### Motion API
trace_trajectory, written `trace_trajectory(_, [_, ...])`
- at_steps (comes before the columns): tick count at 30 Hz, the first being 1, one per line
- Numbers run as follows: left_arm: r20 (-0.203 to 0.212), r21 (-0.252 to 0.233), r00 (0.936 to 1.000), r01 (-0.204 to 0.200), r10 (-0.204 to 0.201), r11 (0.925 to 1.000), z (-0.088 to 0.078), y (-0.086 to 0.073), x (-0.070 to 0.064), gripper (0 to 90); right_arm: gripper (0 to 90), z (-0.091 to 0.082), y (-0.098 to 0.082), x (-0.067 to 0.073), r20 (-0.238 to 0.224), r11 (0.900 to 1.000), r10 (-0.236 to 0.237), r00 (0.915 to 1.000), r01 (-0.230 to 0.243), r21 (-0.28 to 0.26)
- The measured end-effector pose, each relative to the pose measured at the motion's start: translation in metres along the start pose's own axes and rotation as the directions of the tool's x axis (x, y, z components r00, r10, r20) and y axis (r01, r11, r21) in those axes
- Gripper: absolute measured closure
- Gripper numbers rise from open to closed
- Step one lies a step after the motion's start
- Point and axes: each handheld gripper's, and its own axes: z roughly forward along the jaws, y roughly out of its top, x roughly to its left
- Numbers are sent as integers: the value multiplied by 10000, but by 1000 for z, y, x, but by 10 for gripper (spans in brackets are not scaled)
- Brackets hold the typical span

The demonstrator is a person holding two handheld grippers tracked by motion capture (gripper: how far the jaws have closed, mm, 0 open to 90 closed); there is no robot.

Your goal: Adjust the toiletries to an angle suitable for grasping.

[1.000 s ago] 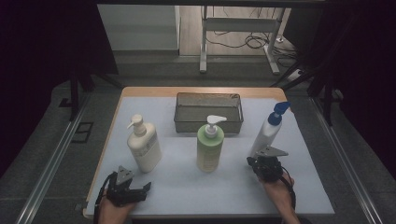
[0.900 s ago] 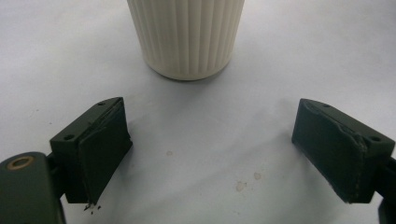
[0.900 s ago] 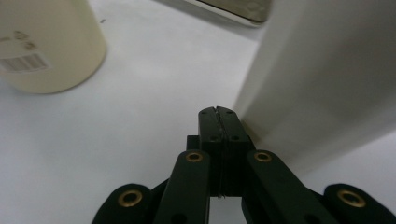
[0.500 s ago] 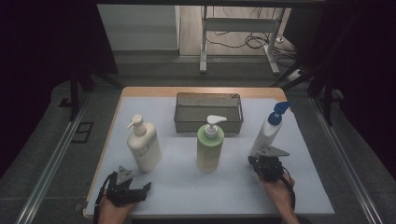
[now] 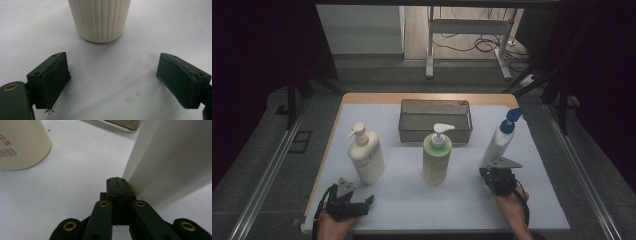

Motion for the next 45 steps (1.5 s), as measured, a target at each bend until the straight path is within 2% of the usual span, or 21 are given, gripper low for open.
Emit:
trace_trajectory(6, [2,1,10000,-1,1,10000,0,0,0,106,896,-3,-2,-5,39,10000,27,10000,-27,48])
trace_trajectory(31, [17,-6,10000,14,-14,10000,0,0,0,106,894,-18,-18,-42,304,9986,501,9983,-506,172])
trace_trajectory(45, [24,6,10000,17,-17,10000,0,0,0,106,892,-18,-20,-50,414,9979,599,9973,-610,239])
